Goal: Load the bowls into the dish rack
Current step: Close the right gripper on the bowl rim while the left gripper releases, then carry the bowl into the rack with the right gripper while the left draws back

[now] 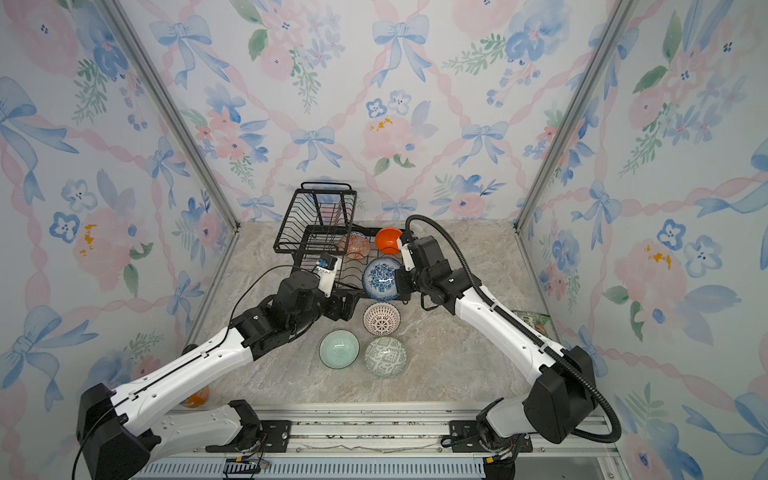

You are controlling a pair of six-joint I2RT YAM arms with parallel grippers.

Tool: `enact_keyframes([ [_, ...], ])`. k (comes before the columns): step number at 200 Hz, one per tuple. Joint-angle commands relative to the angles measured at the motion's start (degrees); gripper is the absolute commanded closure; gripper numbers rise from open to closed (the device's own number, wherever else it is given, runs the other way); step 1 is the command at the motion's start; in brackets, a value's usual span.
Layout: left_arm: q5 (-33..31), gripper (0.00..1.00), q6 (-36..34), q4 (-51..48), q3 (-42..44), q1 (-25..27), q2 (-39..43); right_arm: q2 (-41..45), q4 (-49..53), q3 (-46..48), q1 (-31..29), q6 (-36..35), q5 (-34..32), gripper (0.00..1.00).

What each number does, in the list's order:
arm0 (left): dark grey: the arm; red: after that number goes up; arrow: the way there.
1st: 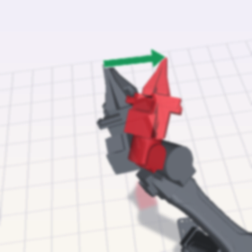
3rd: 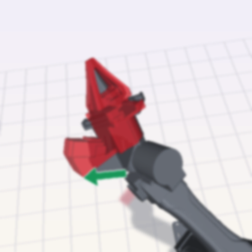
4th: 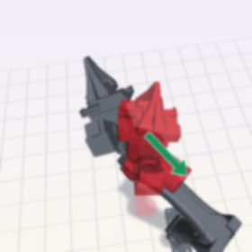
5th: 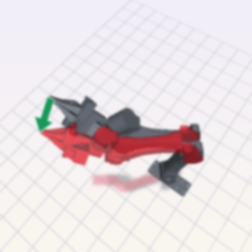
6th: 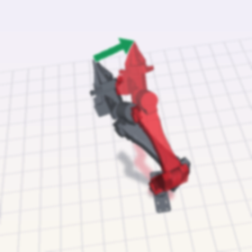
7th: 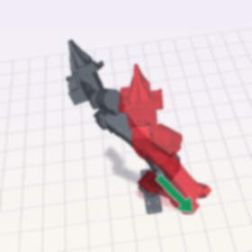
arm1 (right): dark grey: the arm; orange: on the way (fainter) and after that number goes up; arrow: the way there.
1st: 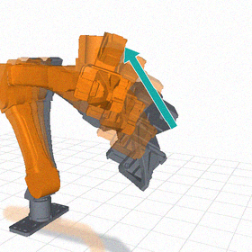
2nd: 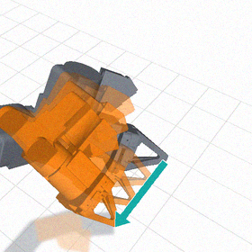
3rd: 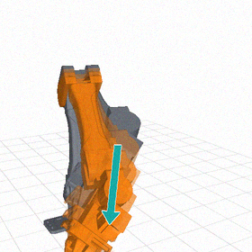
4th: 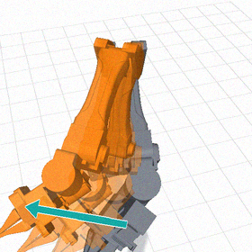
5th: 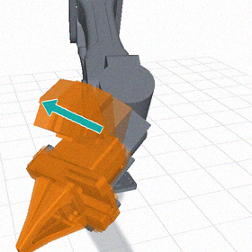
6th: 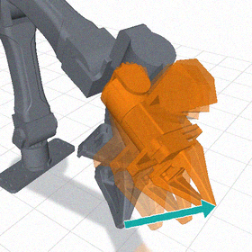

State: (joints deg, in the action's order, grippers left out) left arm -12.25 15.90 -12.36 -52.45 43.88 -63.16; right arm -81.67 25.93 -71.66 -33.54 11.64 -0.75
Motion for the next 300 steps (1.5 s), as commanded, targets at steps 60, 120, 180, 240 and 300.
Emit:
enact_keyframes([
  [60,-6.45,0.02,1.06,-1.78,7.38,-0.43,9.13,0.27,-4.91,-2.45,1.02,-9.31,-4.09,1.0],
  [120,-0.36,0.02,1.03,-0.95,14.08,-5.75,15.0,0.21,-13.81,0.9,1.55,-13.22,-8.52,1.0],
  [180,2.87,0.02,0.32,-0.24,15.16,-9.62,15.82,-3.98,-25.73,1.24,2.51,-21.17,-12.43,1.0],
  [240,4.24,0.02,0.16,2.07,16.65,-10.48,15.37,-11.03,-47.54,5.95,4.22,-32.72,-12.38,1.0],
  [300,4.52,0.02,-0.3,2.11,17.54,-10.87,15.48,-23.59,-61.46,3.63,5.0,-42.41,-16.16,1.0],
])
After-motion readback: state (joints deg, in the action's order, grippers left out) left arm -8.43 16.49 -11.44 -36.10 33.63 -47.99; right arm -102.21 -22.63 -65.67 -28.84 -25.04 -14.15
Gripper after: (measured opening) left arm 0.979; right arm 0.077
